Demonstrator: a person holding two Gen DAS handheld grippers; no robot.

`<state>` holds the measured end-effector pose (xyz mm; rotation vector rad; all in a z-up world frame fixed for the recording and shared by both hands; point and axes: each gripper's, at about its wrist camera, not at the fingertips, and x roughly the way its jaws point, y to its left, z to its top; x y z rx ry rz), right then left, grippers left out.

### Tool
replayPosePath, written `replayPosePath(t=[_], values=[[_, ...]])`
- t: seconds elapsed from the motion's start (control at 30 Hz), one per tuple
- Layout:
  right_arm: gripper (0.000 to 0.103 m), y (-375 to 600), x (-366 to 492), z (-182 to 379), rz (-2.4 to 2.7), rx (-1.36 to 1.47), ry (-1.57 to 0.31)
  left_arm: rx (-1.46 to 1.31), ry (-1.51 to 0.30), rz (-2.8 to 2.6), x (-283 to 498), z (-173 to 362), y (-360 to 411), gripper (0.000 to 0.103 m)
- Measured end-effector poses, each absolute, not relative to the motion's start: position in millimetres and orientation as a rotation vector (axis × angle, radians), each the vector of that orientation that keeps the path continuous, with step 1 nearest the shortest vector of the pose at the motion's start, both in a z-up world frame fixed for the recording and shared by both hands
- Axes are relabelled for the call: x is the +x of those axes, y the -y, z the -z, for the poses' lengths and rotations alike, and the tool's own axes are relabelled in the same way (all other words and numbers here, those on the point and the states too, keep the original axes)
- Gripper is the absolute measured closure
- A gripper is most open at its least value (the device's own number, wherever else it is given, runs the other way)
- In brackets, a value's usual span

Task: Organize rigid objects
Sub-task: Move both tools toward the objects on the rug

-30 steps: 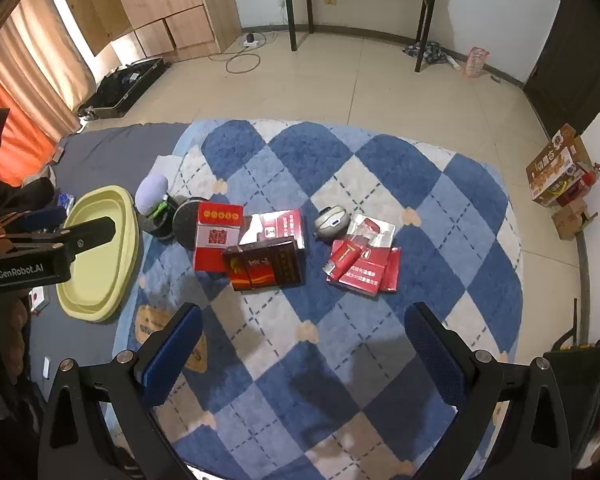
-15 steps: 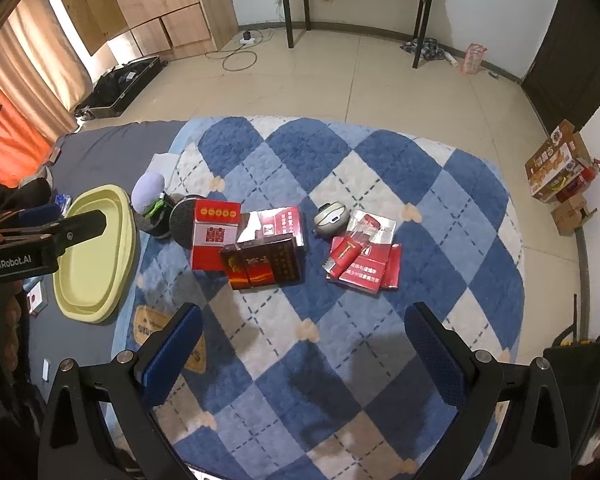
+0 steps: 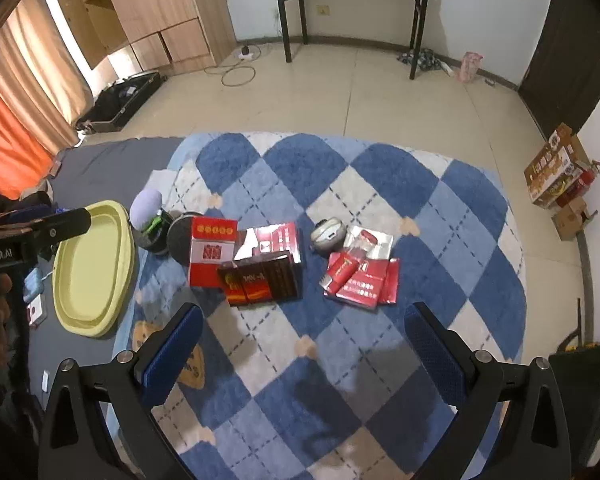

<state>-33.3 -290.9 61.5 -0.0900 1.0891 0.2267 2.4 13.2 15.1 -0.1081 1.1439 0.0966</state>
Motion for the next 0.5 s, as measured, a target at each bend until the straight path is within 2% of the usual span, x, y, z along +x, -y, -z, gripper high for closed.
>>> replayPosePath(t=[0.1,0.23,0.5], values=[[0.004,294.5,-33.3,-46.2,-0.191,-0.091,-1.070,-0.176,-1.139,-0.126,0.5,-19.7,-23.8,0.000],[0.016,304.6,-33.1,-17.2,-0.164,-0.034,-1.147,-0.261,-1.159,-0.116,-7.2,-23.6,-24.2,0.000],[0.014,310.9,-31.2,-5.8,-0.143,0.012,-1.183,-0.112,-1.110,-0.098,-3.7,-51.8,-28.1,0.000]])
